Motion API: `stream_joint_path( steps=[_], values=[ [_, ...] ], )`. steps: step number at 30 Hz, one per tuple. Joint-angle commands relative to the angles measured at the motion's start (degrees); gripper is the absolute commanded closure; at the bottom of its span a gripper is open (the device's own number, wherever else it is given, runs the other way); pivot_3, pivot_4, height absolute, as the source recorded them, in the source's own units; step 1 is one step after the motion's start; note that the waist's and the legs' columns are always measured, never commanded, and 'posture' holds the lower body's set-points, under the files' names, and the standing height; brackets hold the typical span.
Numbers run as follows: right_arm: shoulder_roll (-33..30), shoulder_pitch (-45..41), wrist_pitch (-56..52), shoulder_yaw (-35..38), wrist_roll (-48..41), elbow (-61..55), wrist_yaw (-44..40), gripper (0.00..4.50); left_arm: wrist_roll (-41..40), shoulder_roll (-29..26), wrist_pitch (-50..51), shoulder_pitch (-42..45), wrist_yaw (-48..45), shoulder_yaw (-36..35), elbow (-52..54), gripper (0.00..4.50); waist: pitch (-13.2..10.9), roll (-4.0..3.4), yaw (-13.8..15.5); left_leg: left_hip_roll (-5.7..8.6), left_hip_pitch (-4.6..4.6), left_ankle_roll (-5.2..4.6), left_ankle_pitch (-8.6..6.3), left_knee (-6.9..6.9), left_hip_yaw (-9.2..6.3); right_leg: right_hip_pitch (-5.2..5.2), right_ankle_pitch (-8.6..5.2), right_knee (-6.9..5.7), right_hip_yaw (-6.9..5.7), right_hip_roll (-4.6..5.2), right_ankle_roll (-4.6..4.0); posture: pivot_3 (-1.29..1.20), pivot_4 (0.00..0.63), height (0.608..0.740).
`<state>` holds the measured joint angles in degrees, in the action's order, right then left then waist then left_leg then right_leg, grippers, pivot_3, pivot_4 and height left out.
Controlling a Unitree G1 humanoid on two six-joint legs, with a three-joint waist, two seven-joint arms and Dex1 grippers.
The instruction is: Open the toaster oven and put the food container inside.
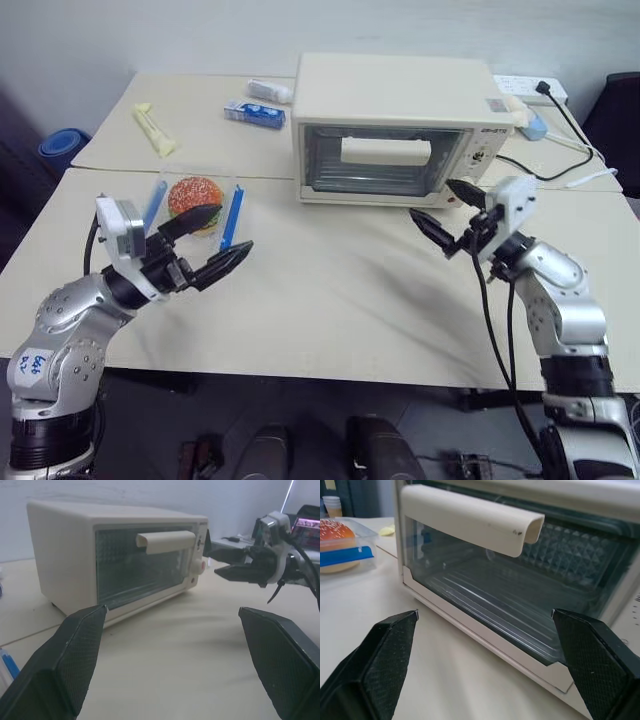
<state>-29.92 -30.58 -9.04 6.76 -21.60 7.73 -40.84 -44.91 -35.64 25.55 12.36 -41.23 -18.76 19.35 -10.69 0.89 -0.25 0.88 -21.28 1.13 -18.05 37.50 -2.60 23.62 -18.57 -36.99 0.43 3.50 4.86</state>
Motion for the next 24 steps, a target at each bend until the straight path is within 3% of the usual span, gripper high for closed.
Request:
stream_joint_path(
  steps=[1,9,16,23,24],
  values=[
    [1.8,-6.1,1.6,-0.7,0.8,3.9,-0.7,0.05,-0.8,1.7,-0.2,2.2,1.6,0.2,0.4,0.00,0.0,0.00,-0.1,0.03,-0.03,-0.03,-0.02,0.04,0.02,0.02,0.01,0.00,0.02,0.02,0.01,0.00,0.150,0.740],
    [6.1,-10.2,3.8,-1.2,0.6,5.1,-1.5,0.05,-0.2,3.8,0.8,-0.6,2.7,1.3,2.5,0.00,0.0,0.00,-1.2,0.01,-0.04,-0.03,-0.03,0.05,0.03,0.02,0.02,-0.02,0.02,0.01,0.04,0.00,0.150,0.740],
    [3.1,-1.4,3.6,-2.5,0.2,-4.5,-7.4,0.05,1.3,4.4,-0.1,-1.5,3.0,2.1,1.4,0.00,0.0,0.00,-1.2,0.00,-0.03,-0.04,-0.03,0.18,0.00,0.00,0.02,-0.02,0.03,0.01,0.04,0.00,0.150,0.740],
    [0.4,4.9,4.8,-4.0,1.6,-9.4,-10.8,0.05,3.9,4.0,-1.3,4.8,1.3,4.0,-4.8,0.00,0.0,0.00,-1.3,0.00,0.01,-0.03,-0.02,0.21,0.00,-0.01,0.02,-0.11,0.02,-0.02,0.04,0.00,0.150,0.740],
    [0.3,5.0,4.8,-4.1,1.7,-9.4,-10.8,0.02,4.8,4.2,-2.1,6.6,0.9,4.5,-6.8,0.19,0.0,0.00,-1.4,-0.02,0.03,-0.02,-0.02,0.20,0.01,-0.01,0.02,-0.10,0.03,-0.05,0.04,0.00,0.150,0.740]
  ],
)
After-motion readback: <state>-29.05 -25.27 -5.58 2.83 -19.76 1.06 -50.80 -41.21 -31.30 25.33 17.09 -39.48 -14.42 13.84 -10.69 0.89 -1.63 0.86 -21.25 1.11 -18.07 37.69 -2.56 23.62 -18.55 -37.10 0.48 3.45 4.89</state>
